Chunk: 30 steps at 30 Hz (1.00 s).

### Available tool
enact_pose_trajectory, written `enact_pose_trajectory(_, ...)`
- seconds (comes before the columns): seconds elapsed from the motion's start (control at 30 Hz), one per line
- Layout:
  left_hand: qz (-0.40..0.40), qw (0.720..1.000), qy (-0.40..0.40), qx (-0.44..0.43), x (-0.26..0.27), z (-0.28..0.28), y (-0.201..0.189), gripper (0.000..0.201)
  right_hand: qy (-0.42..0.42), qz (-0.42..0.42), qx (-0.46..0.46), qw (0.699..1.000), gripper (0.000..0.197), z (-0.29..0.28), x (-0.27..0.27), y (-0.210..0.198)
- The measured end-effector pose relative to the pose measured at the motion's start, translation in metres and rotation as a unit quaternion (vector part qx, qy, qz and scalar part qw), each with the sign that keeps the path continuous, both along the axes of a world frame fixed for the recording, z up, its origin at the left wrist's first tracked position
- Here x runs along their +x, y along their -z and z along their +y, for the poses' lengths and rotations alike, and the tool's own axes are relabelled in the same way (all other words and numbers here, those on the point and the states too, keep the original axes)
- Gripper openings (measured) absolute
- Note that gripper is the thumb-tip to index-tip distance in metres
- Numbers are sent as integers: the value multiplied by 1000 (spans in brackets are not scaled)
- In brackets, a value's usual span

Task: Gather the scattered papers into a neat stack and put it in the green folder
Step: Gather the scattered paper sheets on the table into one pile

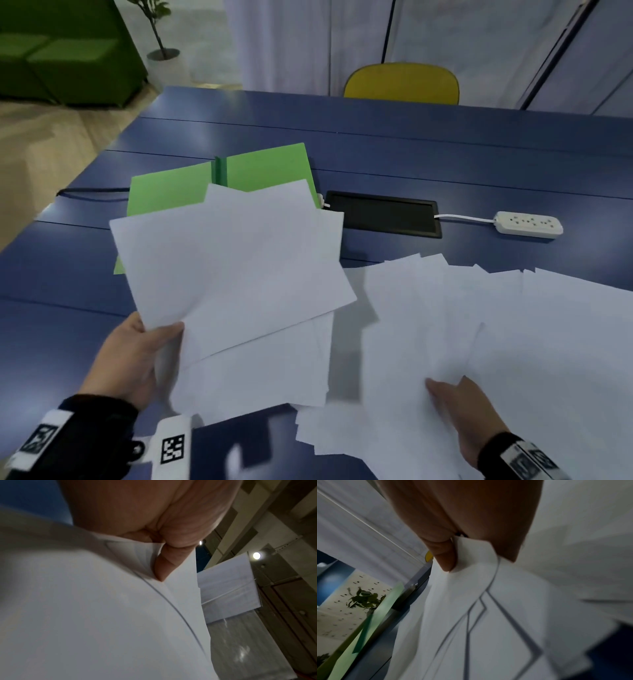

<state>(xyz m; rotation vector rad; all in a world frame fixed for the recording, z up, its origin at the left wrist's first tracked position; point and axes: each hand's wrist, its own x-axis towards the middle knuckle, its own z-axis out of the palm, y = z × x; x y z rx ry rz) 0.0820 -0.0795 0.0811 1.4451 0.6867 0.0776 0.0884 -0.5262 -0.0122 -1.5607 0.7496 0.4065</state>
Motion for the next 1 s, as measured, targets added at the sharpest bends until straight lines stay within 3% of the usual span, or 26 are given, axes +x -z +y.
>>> enact_pose_trajectory(0.17,59,996,63,-24,1,-66,39,35,2,36,54,998,21,27,0,-12)
enact_pose_trajectory(0.27,142,983,112,5,-12,-107,72,38,38,71,89,993,30,36,-4,-13)
enact_pose_trajectory(0.37,179,971,136,79,-18,-126,86,22,57,97,127,986,43,41,-7,-17)
enact_pose_trajectory(0.43,173,969,126,122,-9,-125,88,14,40,81,125,988,35,42,-10,-17)
enact_pose_trajectory(0.5,154,977,98,113,9,-116,94,25,6,58,96,994,23,43,-13,-15)
enact_pose_trajectory(0.67,144,988,31,46,69,-79,118,55,-21,44,27,998,20,44,-16,-7)
enact_pose_trajectory(0.73,145,985,61,66,84,-80,113,46,-27,39,20,999,22,44,-16,-2)
enact_pose_trajectory(0.8,142,975,112,132,90,-86,104,22,-29,33,11,999,24,44,-16,3)
enact_pose_trajectory(0.83,144,968,118,171,91,-89,103,22,-28,29,9,999,23,44,-16,3)
enact_pose_trajectory(0.9,150,960,74,224,86,-90,101,24,-16,24,10,1000,22,43,-17,2)
enact_pose_trajectory(1.0,146,967,-17,207,55,-91,98,27,9,27,26,999,20,42,-19,2)
